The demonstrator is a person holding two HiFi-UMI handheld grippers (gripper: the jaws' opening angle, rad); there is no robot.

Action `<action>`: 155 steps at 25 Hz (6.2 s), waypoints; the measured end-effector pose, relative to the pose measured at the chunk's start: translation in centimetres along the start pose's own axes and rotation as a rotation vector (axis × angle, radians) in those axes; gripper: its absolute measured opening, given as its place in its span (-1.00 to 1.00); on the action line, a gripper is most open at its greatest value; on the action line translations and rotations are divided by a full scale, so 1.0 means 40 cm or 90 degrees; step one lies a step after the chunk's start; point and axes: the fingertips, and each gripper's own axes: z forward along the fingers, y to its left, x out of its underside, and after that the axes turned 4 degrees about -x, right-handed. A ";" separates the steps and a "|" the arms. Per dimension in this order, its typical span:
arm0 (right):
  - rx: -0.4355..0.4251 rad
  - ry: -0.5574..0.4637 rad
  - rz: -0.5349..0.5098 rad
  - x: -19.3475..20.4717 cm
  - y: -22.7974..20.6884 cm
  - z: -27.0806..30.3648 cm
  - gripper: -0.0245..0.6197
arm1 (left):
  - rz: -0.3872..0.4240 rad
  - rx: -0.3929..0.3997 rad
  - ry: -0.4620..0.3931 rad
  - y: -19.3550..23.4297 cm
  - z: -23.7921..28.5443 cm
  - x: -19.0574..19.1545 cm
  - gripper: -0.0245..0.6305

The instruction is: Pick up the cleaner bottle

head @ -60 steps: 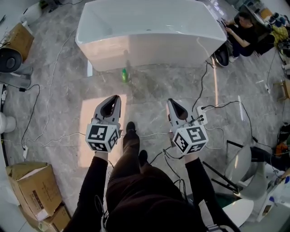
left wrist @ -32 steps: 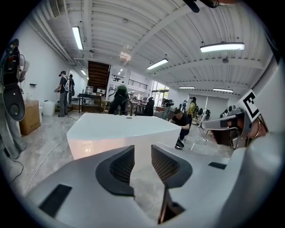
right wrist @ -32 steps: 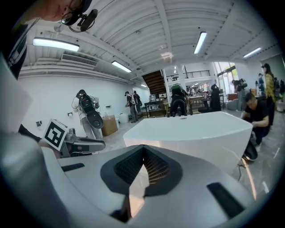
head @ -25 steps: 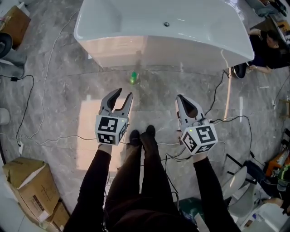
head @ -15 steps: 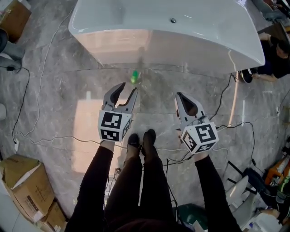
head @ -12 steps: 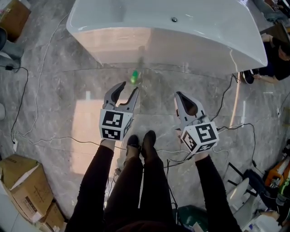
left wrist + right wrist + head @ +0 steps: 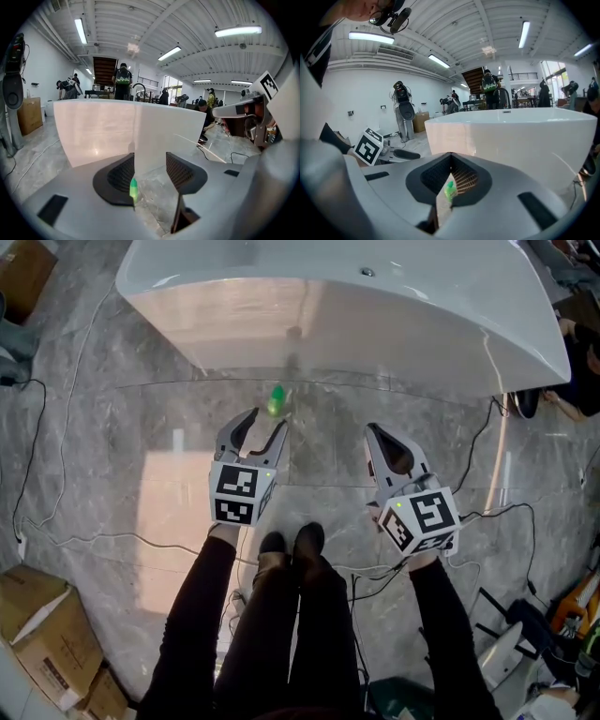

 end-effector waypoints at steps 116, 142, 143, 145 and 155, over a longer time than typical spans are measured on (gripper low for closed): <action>-0.021 -0.050 0.047 -0.158 -0.115 0.077 -0.92 | 0.084 -0.044 -0.053 0.035 0.105 -0.240 -0.36; -0.021 -0.103 0.038 -0.616 -0.024 -0.121 -0.92 | 0.089 -0.012 -0.077 -0.068 -0.162 -0.681 -0.36; -0.021 -0.104 0.035 -0.623 -0.019 -0.125 -0.92 | 0.090 -0.011 -0.079 -0.071 -0.169 -0.688 -0.36; -0.023 -0.106 0.029 -0.636 -0.010 -0.133 -0.92 | 0.091 -0.008 -0.082 -0.076 -0.184 -0.700 -0.36; -0.019 -0.106 0.006 -0.661 -0.005 -0.173 -0.92 | 0.104 -0.003 -0.096 -0.100 -0.212 -0.746 -0.36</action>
